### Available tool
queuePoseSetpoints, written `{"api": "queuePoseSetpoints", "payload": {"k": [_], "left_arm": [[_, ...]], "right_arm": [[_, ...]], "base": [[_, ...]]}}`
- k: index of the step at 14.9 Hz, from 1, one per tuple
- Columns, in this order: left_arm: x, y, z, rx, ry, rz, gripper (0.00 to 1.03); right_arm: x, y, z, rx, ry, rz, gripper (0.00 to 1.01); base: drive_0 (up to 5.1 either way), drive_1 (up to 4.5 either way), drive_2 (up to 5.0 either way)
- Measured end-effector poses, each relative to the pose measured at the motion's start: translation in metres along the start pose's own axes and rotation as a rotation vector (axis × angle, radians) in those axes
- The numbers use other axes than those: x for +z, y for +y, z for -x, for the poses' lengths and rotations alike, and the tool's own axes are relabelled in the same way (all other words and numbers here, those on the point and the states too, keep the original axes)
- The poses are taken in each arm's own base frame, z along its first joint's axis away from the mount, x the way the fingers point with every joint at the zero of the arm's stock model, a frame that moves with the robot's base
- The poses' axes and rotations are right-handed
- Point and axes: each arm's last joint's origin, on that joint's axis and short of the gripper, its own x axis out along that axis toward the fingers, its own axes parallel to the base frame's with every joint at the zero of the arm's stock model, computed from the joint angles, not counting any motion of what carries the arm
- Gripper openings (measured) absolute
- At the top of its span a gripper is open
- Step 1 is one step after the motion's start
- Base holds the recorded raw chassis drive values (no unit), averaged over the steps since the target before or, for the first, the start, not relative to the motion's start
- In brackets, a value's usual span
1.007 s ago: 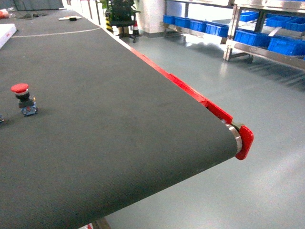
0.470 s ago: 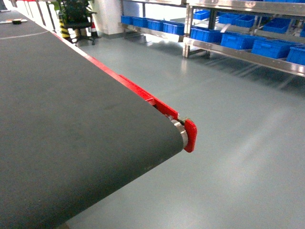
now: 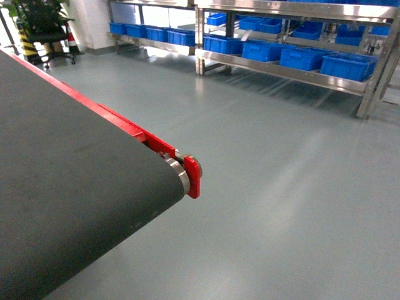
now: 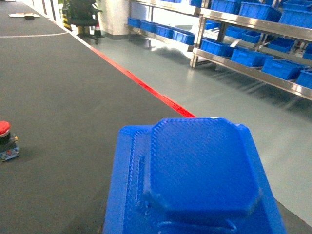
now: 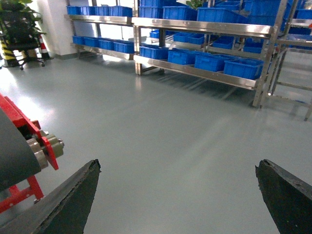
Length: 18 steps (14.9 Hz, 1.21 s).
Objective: Pick blue part to blue bin on bottom shelf
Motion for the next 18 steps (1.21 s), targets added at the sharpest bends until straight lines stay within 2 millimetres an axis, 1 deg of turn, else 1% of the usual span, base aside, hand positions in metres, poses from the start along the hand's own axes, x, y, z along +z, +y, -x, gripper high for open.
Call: {"api": "queuePoseSetpoints", "payload": {"k": [18], "left_arm": [[0.0,0.0,0.0,0.0,0.0,0.0,0.43]], "right_arm": [[0.0,0.0,0.0,0.0,0.0,0.0,0.98]], "base": [[-1.6,-1.56,-1.6]]}}
